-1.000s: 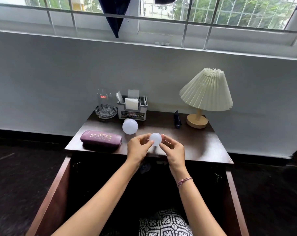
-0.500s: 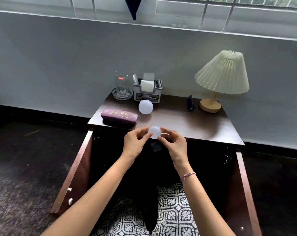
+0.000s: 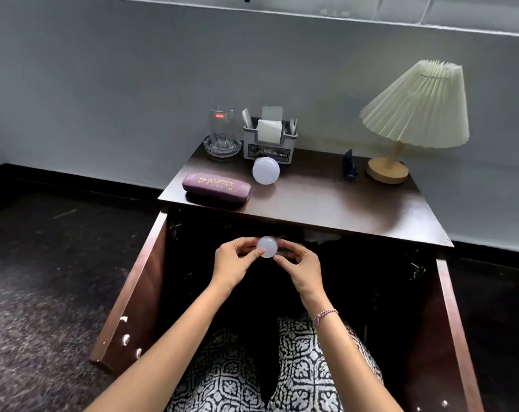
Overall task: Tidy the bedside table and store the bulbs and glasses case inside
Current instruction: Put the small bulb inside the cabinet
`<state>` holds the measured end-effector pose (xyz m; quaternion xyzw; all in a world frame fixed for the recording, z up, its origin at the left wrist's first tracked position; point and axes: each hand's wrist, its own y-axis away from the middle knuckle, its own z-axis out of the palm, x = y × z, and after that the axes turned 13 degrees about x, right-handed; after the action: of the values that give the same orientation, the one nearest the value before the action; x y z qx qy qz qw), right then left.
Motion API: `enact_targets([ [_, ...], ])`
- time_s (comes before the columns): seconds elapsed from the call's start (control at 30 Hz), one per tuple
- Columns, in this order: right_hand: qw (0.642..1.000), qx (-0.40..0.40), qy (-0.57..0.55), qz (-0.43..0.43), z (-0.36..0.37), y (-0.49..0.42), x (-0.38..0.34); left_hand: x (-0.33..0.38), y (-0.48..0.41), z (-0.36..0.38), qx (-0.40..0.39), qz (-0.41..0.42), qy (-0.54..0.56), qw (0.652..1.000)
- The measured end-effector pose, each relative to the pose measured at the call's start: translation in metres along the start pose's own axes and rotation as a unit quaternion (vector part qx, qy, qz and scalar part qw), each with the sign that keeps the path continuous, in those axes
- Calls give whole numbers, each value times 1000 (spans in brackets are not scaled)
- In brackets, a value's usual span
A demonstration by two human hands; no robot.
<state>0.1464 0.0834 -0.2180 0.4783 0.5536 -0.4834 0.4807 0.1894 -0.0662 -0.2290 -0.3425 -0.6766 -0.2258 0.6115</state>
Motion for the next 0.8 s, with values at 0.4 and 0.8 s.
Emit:
enact_targets([
  [0.4, 991, -38, 102, 72, 48, -44, 59, -58, -42, 22, 38, -95, -26, 994],
  [0.8, 986, -40, 143, 69, 67, -67, 82, -80, -81, 42, 43, -81, -54, 994],
])
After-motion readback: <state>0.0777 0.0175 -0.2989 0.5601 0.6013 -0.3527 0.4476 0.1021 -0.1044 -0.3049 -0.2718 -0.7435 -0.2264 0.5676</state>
